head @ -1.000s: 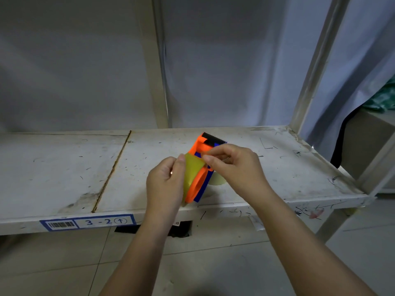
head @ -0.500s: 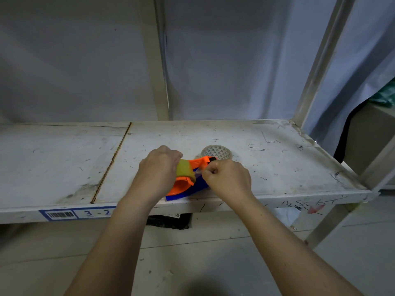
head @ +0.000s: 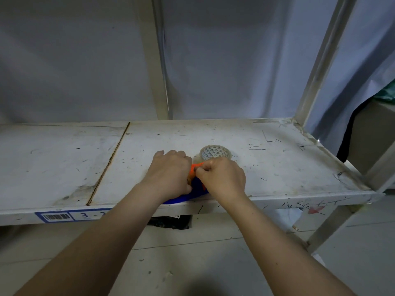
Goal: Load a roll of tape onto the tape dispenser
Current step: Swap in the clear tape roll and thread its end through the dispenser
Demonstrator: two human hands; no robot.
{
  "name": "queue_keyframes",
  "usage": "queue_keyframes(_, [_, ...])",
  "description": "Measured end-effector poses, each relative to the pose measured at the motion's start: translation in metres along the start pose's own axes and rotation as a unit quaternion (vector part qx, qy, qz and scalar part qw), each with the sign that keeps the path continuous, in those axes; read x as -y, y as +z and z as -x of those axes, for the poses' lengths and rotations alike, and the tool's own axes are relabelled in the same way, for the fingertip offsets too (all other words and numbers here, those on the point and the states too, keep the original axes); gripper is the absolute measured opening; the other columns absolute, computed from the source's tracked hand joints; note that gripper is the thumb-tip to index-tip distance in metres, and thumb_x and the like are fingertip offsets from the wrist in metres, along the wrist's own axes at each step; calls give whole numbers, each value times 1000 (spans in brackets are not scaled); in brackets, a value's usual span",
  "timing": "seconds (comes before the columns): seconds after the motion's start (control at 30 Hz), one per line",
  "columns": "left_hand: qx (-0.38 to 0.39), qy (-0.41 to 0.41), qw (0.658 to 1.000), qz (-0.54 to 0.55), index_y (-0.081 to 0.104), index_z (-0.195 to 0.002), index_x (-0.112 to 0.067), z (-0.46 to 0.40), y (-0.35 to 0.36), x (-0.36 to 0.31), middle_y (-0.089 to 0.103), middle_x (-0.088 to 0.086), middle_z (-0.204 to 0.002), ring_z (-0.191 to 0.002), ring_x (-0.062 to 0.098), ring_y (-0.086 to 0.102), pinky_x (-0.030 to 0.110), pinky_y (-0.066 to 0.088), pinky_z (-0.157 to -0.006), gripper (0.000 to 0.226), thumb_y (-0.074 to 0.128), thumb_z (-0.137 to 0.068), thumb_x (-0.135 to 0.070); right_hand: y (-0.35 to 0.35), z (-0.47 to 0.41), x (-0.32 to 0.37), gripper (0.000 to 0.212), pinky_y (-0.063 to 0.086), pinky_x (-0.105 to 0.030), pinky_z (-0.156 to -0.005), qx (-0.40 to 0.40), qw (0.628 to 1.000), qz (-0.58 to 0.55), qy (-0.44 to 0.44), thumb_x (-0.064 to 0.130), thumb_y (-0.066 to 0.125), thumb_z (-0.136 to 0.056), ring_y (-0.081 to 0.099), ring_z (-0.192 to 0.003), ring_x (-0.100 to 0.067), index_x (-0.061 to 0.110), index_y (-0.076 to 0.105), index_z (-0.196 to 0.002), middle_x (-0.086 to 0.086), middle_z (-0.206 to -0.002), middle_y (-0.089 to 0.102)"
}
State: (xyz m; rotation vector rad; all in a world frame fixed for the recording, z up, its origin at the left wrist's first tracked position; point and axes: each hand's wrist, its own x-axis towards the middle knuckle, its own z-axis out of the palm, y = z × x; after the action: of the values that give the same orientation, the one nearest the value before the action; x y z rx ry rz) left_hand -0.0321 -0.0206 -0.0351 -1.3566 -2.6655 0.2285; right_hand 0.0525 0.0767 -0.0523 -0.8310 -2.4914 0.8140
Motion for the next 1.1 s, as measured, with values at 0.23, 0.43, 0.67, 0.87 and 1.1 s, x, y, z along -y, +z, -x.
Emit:
queue_keyframes(0.23, [-2, -5, 1000, -12, 60, -102, -22, -3, -1, 7, 61, -4, -95, -88, 20, 59, 35, 37, -83, 43, 62, -67, -48, -10, -5, -9, 23, 47, -30, -57, -45, 981, -149, 118, 27, 60, -77, 54, -54, -18, 9, 69, -66, -7, -59, 65])
queue_keyframes(0.43, [23, 4, 1000, -21, 60, -104, -22, -5, -4, 3, 62, -5, -101, -101, 20, 54, 40, 34, -94, 42, 63, -69, -45, -13, -13, -24, 15, 53, -36, -69, -45, 957, -218, 184, 26, 65, -73, 60, -63, -18, 13, 72, -70, -4, -70, 73])
queue_keyframes(0.67, [33, 1, 999, -12, 58, -108, -24, -7, -5, 8, 62, -4, -100, -96, 19, 55, 35, 40, -77, 48, 65, -68, -49, -34, -24, -55, 8, 49, -36, -78, -82, 935, -265, 220, 21, 68, -69, 54, -67, -8, 17, 69, -62, 1, -80, 73])
queue_keyframes(0.87, [40, -8, 999, 36, 58, -105, -22, -8, -1, 8, 60, -3, -98, -89, 18, 56, 33, 50, -70, 47, 68, -65, -44, -32, -23, -66, 6, 43, -32, -75, -52, 929, -289, 224, 23, 70, -70, 55, -74, -4, 18, 71, -66, 9, -82, 71])
queue_keyframes(1.1, [45, -21, 997, 57, 58, -107, -22, -5, -6, 10, 62, -3, -101, -90, 18, 57, 29, 48, -67, 51, 70, -65, -47, -32, -24, -68, 12, 42, -32, -74, -64, 913, -335, 225, 19, 71, -67, 59, -81, -10, 19, 67, -55, 4, -82, 73])
